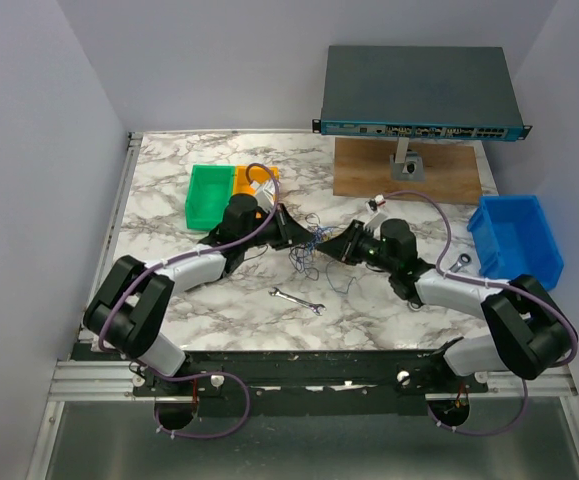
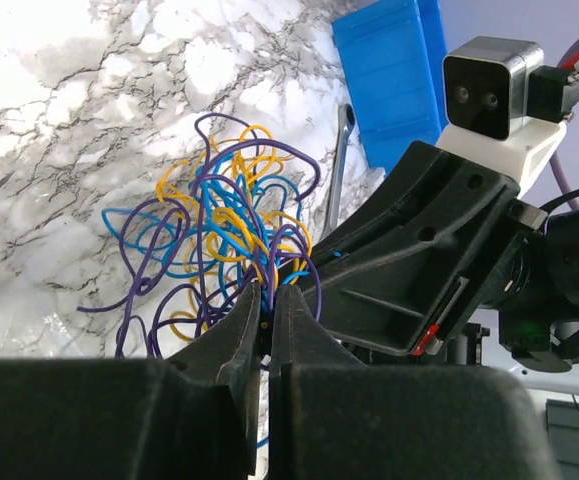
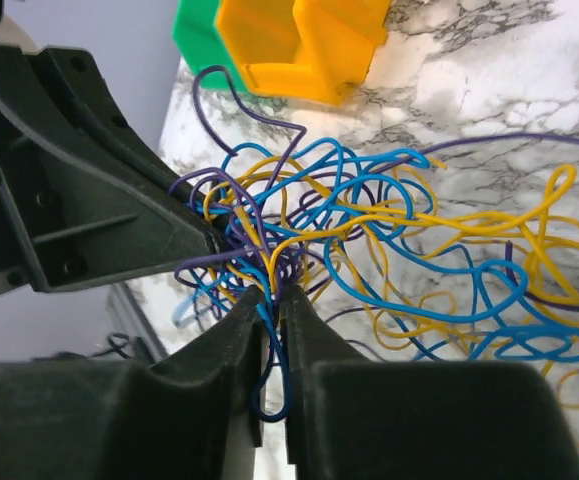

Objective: Untangle the cables

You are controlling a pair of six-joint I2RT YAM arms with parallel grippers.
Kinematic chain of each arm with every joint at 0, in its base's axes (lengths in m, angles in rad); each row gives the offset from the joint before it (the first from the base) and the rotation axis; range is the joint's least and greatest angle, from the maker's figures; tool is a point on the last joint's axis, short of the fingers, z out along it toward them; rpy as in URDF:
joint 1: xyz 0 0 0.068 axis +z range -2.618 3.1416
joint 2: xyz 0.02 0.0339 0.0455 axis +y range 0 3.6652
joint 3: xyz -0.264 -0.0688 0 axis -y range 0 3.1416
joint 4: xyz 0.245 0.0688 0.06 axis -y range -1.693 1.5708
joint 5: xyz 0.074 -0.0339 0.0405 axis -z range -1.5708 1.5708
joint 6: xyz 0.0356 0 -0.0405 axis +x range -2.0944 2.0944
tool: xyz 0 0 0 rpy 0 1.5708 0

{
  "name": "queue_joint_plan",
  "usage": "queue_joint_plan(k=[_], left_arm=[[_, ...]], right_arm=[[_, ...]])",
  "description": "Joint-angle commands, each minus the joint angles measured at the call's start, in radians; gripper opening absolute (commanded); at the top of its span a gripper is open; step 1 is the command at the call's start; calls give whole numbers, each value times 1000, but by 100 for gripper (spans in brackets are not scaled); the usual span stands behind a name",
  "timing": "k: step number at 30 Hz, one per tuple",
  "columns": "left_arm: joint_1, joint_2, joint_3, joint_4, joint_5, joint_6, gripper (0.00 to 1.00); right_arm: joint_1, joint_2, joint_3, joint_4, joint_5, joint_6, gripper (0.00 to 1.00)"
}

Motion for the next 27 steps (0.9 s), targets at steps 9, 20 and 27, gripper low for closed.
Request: queue_joint_plan(k=[9,20,27], left_arm=[[45,-104,-23,-136,-68,121,12],[157,-191,-53,-280,-150,265,14],[-1,-90,82,-374,-168,346,58]], right_arm=[[2,-144,-14,-324,397,-35,1],[-72,-212,6,-586,539,-108,1],[-74,-179,94,-600,430,-148,1]])
